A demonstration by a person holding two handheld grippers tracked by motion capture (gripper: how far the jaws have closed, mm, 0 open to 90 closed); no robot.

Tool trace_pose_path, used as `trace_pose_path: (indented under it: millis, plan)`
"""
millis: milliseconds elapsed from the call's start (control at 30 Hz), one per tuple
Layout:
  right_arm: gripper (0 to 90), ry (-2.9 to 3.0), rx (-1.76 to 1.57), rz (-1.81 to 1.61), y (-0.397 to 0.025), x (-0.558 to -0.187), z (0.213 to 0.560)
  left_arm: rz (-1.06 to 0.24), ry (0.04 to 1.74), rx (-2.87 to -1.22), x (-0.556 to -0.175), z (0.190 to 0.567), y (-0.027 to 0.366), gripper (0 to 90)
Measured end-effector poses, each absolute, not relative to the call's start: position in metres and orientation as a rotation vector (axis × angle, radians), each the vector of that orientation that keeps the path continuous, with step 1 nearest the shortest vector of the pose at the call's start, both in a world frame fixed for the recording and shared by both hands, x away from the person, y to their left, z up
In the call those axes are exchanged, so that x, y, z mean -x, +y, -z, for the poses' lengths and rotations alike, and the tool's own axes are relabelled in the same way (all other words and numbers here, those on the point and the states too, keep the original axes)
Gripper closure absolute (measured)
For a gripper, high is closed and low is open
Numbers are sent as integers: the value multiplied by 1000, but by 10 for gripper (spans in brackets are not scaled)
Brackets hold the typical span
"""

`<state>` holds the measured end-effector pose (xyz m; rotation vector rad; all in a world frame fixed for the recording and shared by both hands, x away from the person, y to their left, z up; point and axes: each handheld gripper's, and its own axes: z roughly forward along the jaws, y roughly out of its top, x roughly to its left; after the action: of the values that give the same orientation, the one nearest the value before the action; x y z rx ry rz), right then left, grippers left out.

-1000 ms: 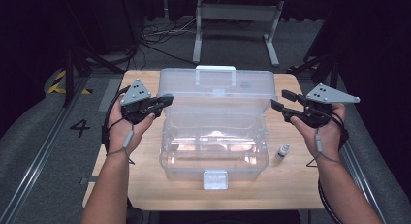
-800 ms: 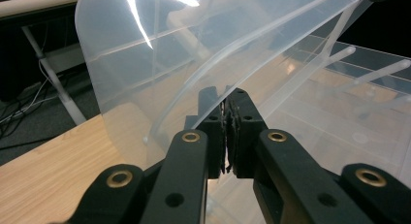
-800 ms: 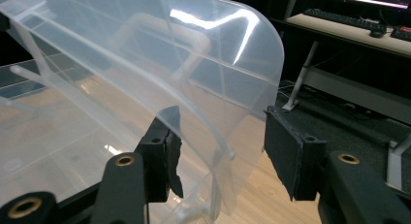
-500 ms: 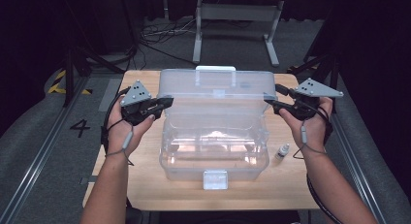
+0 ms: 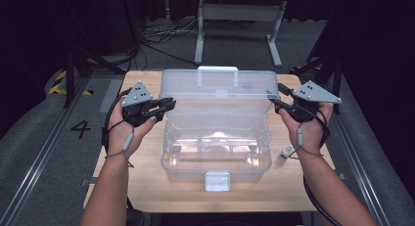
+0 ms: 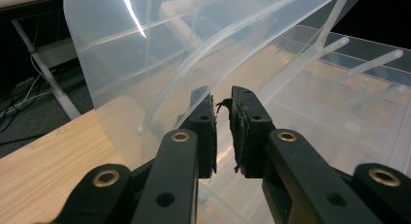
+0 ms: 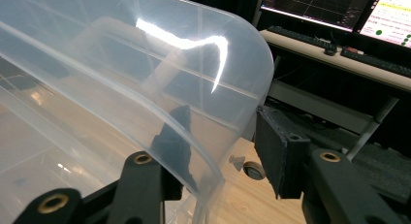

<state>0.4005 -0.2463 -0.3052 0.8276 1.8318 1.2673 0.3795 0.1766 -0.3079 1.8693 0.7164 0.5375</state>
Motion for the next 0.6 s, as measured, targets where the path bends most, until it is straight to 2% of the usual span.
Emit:
trace_pose_path:
  millis: [200, 467, 600]
  plan:
    - [666, 1852, -825, -1240, -249, -403, 304, -511, 721, -1865, -377, 307, 178, 771]
    - [683, 1845, -840, -1239, -249, -407, 302, -510, 745, -1866, -372, 308, 187, 768]
    - [686, 1847, -847, -1251, -250, -410, 302, -465, 762, -1875, -370, 310, 189, 782]
